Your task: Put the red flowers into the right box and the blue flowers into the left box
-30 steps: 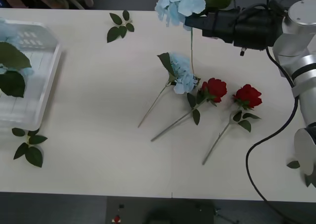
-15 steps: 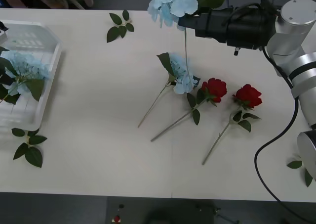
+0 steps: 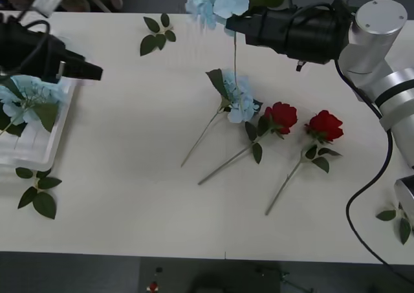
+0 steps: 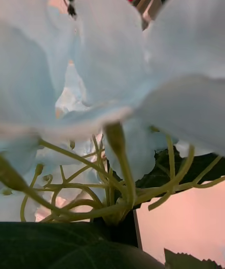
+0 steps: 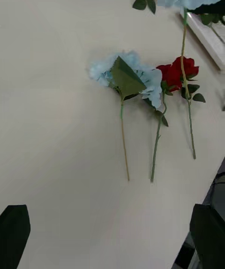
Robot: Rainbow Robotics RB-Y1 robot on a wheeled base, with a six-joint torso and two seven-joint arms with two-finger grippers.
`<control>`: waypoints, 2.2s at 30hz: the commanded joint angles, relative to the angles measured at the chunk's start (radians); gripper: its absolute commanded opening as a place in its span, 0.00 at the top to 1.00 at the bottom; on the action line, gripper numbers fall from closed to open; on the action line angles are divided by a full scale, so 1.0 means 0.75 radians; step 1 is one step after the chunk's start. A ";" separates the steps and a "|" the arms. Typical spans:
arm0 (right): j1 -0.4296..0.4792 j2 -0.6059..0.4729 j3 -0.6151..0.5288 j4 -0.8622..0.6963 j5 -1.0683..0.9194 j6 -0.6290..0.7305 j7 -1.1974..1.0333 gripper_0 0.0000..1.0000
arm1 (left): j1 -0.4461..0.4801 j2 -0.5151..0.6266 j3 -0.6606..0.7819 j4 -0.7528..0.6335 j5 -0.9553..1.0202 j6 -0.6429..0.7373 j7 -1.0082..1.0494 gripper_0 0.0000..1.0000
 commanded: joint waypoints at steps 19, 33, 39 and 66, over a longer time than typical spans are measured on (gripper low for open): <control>-0.039 -0.088 0.161 -0.142 -0.139 -0.193 -0.052 1.00 | 0.040 -0.894 -0.279 0.138 -0.558 -0.751 -0.004 0.34; -0.039 -0.086 0.161 -0.142 -0.139 -0.193 -0.060 1.00 | -0.015 -0.894 -0.340 0.144 -0.472 -0.843 0.020 1.00; -0.039 -0.088 0.161 -0.144 -0.139 -0.193 -0.064 1.00 | -0.017 -0.886 -0.340 0.144 -0.472 -0.855 0.029 1.00; 0.035 -0.356 0.323 -0.209 -0.182 -0.039 -0.267 0.15 | 0.081 0.566 -0.289 -0.083 0.398 -0.143 -0.096 1.00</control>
